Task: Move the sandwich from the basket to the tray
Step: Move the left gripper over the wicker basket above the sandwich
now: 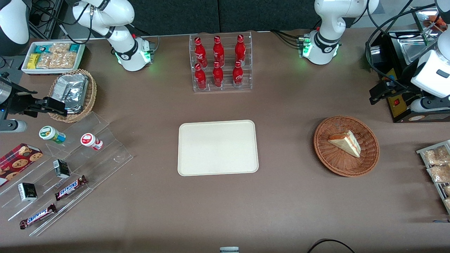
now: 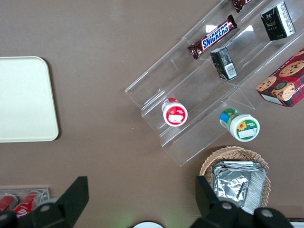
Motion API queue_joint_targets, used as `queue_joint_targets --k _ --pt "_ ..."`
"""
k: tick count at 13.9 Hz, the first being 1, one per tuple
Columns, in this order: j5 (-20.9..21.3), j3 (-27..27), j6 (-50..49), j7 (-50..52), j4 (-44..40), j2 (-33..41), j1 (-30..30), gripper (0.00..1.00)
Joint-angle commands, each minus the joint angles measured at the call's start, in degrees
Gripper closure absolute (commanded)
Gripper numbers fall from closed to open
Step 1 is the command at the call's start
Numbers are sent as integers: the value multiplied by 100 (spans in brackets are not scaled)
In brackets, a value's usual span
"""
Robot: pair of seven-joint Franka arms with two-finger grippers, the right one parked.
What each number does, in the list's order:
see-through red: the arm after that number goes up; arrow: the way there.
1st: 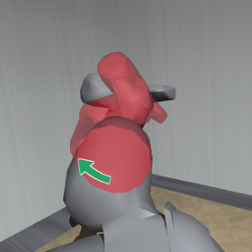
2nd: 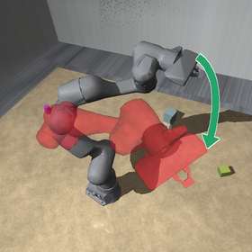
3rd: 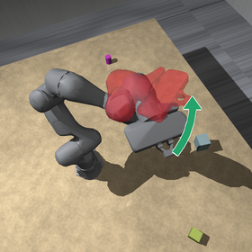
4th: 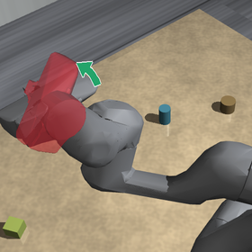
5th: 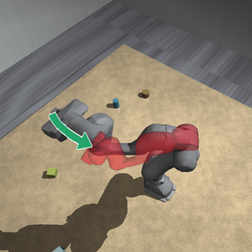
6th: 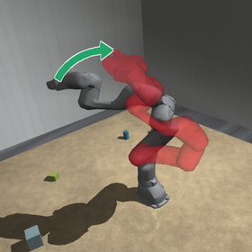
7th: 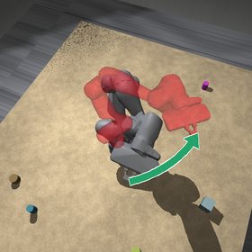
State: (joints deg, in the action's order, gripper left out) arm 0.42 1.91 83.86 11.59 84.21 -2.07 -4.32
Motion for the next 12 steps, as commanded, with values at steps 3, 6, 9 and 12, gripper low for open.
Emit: queue_joint_targets --k 3,6,9,12 --pt "20 2 -168 -87 -203 -118 1 0" --pt "55 -24 -168 166 -124 -257 10 0" --pt "90 -68 -37 957 33 -530 106 0" --pt "81 -86 674 1886 762 -487 282 0"
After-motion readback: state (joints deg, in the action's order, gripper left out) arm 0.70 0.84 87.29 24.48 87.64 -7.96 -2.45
